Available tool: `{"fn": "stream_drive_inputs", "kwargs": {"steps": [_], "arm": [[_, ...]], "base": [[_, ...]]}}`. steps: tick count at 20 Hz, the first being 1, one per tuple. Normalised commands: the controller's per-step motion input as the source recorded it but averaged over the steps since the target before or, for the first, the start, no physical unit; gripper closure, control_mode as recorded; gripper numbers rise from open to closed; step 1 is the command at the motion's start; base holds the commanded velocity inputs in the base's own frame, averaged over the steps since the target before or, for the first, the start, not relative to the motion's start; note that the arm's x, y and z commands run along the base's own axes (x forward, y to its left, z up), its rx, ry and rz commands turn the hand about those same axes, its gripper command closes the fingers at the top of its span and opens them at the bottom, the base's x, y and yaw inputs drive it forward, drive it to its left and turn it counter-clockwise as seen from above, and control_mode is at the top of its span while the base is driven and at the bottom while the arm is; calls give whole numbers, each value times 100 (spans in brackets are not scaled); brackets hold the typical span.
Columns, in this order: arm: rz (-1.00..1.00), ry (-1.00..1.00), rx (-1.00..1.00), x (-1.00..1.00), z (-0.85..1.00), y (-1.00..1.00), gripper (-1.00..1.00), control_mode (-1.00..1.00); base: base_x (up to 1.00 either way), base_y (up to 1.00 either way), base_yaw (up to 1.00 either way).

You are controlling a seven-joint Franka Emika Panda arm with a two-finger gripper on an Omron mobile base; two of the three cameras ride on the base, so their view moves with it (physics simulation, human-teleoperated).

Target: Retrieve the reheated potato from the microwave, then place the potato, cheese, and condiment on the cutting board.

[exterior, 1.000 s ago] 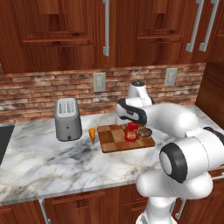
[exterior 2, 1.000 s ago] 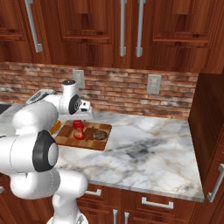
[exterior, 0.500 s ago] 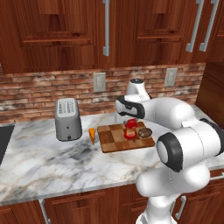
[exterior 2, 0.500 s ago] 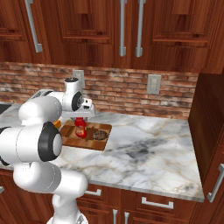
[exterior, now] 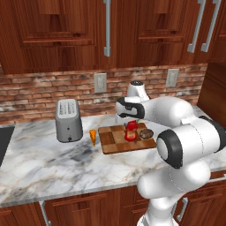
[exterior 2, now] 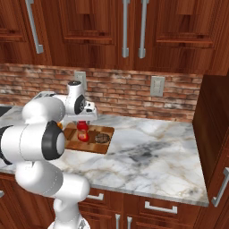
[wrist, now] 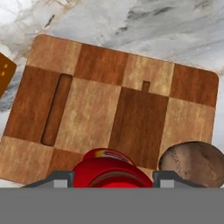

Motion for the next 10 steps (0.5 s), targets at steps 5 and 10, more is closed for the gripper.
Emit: {"fn": "stream_drive_inputs", "kwargs": {"steps": [5, 10], "arm": [[2, 0, 0, 0, -14, 0, 100, -100], [1, 0, 0, 0, -14, 0, 100, -100]], "base": [[0, 0, 0], [0, 0, 0]]}}
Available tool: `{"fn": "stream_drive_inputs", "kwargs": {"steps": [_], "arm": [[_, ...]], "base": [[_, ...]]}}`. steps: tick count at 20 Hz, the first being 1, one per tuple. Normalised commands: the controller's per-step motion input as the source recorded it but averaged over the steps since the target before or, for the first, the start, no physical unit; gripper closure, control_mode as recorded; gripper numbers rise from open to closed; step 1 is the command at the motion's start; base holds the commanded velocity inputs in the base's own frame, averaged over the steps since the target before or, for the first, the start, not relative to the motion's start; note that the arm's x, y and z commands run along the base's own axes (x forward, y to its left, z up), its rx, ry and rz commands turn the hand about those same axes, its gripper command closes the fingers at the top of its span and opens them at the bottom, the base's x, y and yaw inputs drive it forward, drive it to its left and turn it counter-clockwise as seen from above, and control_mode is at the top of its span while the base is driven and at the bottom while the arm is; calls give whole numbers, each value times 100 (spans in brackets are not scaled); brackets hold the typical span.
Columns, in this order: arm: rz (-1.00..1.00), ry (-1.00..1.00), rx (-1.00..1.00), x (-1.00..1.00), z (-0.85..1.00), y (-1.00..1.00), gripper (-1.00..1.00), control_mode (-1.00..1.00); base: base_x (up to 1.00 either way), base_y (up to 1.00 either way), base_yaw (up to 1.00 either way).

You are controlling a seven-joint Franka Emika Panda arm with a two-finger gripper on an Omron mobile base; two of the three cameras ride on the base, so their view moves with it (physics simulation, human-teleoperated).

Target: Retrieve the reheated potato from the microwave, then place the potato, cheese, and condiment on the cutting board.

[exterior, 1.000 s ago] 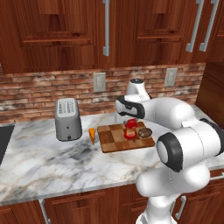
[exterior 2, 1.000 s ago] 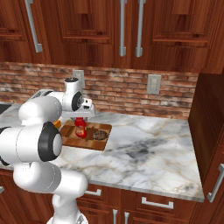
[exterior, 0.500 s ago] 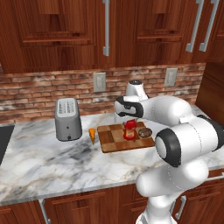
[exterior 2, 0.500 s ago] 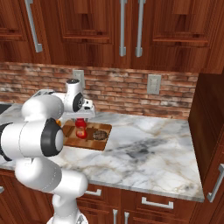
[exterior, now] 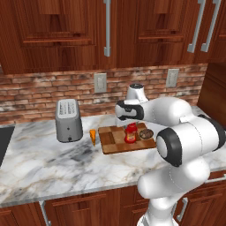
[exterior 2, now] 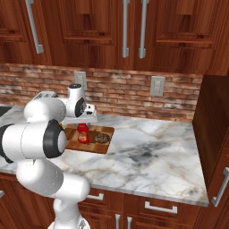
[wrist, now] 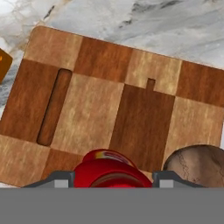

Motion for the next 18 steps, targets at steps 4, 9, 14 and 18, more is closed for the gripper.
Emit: {"fn": "stream_drive_inputs", "kwargs": {"steps": [4, 9, 14, 18], "arm": [[1, 0, 0, 0, -13, 0, 100, -100], [0, 0, 0, 1, -3, 0, 100, -100], [0, 0, 0, -3, -3, 0, -100, -100], [0, 0, 0, -12, -11, 0, -100, -100]], "base": [[0, 0, 0], [0, 0, 0], [0, 0, 0], [0, 0, 0]]}}
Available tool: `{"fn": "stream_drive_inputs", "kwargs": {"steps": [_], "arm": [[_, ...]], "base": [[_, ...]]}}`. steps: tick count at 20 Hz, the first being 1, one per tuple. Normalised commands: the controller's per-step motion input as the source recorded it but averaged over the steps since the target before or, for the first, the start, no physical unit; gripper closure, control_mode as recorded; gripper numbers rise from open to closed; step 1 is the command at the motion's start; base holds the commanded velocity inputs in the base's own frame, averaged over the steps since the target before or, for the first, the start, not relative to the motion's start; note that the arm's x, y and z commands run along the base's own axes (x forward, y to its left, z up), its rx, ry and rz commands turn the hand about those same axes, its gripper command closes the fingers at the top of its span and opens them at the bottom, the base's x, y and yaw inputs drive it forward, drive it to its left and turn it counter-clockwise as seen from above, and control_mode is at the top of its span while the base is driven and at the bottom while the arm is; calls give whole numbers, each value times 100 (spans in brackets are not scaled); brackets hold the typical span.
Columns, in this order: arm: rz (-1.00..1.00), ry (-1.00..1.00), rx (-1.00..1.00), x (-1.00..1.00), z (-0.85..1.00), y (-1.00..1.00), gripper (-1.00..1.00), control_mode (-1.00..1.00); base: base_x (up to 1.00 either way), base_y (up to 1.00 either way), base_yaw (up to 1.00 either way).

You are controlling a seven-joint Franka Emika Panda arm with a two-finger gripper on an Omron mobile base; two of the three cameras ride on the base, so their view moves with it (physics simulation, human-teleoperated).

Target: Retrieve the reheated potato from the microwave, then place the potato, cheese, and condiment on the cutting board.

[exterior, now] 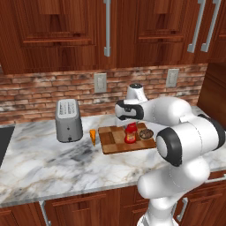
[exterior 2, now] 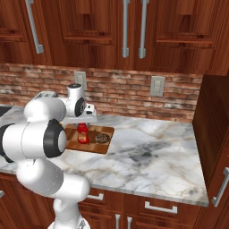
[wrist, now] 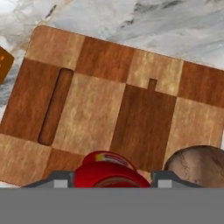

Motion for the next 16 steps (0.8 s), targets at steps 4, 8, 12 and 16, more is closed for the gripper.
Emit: {"fn": "stream_drive_inputs", "kwargs": {"steps": [4, 8, 12, 16], "arm": [[0, 0, 0, -2, -1, -2, -100, -100], [0, 0, 0, 0, 2, 0, -100, -100], [0, 0, 0, 0, 12, -1, -100, -100], [0, 0, 0, 0, 33, 0, -100, -100]], "base": [[0, 0, 0], [0, 0, 0], [0, 0, 0], [0, 0, 0]]}}
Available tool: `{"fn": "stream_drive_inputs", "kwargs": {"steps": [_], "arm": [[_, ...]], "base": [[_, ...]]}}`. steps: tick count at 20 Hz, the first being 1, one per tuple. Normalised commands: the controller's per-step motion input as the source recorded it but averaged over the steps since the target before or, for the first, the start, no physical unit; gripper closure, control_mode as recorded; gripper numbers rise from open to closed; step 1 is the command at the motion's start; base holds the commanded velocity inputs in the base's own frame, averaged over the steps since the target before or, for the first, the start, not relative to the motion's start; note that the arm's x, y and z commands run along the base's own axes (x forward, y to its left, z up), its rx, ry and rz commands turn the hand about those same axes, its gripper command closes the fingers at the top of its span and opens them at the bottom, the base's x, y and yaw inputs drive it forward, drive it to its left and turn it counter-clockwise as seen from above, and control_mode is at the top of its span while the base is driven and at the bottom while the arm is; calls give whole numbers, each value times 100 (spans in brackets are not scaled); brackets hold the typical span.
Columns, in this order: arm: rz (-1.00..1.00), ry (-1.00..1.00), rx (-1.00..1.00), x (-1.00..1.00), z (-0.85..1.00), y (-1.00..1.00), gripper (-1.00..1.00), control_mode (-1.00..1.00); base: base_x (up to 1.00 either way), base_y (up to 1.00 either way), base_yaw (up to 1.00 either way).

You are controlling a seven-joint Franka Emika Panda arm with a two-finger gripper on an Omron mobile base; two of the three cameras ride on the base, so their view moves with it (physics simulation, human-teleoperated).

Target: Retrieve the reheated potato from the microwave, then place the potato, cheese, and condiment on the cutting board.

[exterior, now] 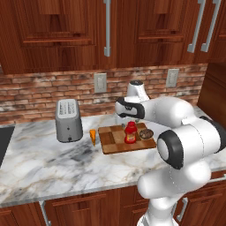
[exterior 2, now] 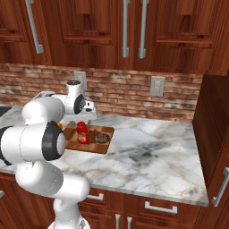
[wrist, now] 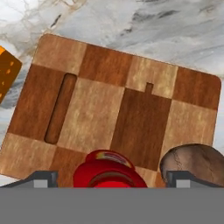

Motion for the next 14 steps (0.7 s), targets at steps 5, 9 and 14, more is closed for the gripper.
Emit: {"fn": "stream_drive_inputs", "kwargs": {"steps": [5, 9, 14], "arm": [[0, -1, 0, -18, 38, 0, -100, -100], [0, -1, 0, -32, 16, 2, -100, -100], [0, 0, 0, -31, 12, 8, -100, -100]], "base": [[0, 0, 0], [0, 0, 0], [0, 0, 0]]}}
